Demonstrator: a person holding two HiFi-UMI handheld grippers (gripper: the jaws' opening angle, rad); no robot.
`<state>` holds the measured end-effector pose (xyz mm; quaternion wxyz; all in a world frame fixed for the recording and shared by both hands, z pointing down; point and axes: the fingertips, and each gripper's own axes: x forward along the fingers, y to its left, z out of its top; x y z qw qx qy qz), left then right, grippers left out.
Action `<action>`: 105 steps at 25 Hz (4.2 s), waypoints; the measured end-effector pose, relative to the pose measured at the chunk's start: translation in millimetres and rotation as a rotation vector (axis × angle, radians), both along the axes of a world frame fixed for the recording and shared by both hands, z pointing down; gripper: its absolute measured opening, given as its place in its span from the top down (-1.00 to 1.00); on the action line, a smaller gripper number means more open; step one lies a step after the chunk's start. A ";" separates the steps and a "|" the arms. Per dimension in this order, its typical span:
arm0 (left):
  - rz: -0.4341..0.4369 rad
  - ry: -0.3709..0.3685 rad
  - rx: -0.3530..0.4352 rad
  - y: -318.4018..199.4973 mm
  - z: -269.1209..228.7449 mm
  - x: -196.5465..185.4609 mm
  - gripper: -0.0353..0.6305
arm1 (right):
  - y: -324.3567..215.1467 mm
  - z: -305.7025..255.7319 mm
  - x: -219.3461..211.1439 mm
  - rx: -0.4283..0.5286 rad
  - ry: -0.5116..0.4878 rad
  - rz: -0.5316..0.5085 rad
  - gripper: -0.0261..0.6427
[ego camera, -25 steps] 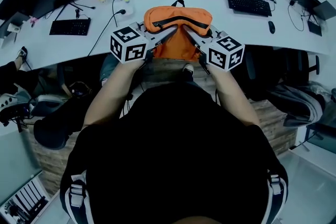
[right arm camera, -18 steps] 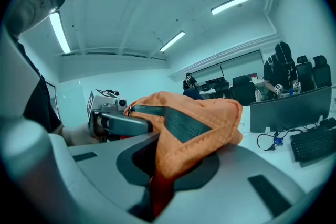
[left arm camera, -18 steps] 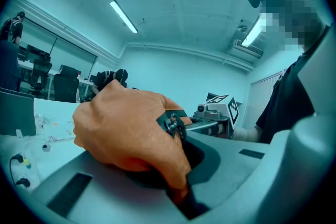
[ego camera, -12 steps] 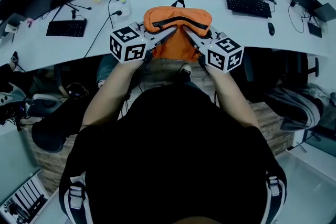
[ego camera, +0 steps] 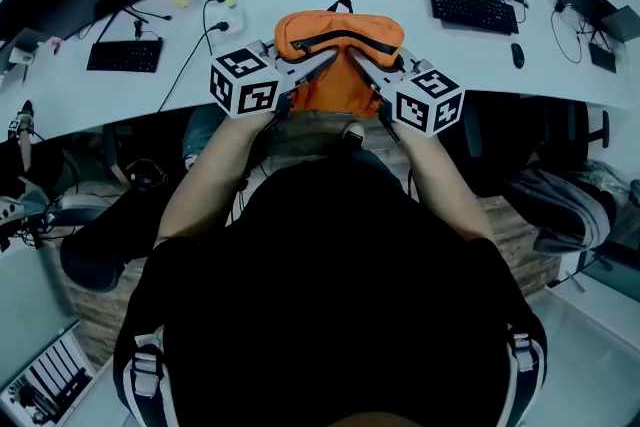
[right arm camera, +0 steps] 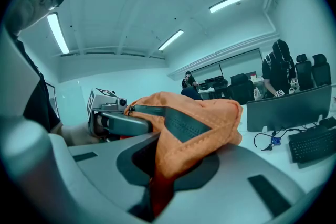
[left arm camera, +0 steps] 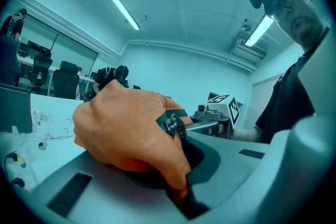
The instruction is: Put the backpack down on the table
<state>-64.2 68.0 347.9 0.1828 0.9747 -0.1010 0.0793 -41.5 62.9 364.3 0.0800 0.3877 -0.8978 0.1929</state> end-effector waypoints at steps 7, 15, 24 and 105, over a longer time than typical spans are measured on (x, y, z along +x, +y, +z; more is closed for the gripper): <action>-0.010 0.000 -0.004 -8.0 0.8 6.3 0.78 | -8.3 1.0 6.3 0.000 -0.008 -0.007 0.77; -0.018 0.000 -0.025 -19.3 9.8 13.3 0.78 | -19.2 9.8 13.2 -0.018 -0.005 -0.011 0.77; -0.013 -0.003 -0.035 -32.0 18.3 31.9 0.78 | -32.9 18.7 31.7 -0.028 -0.006 0.002 0.77; -0.169 -0.116 -0.126 -199.7 85.3 166.0 0.78 | -198.0 77.4 168.4 -0.112 -0.030 -0.179 0.78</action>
